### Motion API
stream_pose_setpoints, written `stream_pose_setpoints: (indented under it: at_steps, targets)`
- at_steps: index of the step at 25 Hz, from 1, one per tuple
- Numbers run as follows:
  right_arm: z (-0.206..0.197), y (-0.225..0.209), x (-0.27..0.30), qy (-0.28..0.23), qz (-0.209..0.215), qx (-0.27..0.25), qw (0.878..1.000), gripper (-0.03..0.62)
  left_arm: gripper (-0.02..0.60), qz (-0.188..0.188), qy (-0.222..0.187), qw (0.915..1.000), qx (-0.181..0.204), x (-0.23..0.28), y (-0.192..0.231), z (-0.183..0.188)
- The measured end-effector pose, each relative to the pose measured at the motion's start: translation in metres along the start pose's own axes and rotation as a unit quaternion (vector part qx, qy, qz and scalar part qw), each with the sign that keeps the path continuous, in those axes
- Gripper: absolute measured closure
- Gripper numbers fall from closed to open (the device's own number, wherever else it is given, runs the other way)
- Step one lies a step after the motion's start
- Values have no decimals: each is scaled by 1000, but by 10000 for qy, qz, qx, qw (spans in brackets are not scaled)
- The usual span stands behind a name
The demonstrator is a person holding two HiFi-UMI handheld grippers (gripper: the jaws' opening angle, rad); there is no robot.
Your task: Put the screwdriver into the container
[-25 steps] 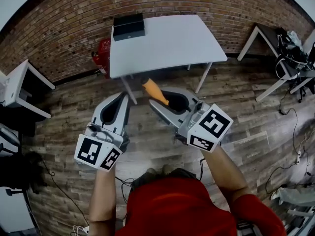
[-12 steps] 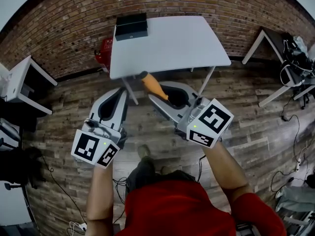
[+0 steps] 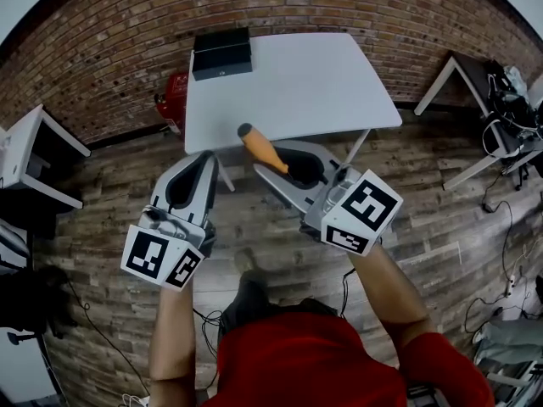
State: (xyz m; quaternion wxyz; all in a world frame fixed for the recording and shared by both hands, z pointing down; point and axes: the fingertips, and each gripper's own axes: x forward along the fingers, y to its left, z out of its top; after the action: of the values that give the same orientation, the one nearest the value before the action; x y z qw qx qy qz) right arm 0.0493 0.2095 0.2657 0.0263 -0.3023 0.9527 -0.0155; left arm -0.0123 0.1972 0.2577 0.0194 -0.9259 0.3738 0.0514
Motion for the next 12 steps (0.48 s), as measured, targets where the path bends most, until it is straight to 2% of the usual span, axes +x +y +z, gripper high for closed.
stream_pose_setpoints:
  at_steps: [12]
  targets:
    - [5,-75,108,63,-191,-56,9998,490,569,-222,66,9997,3,59,123,-3]
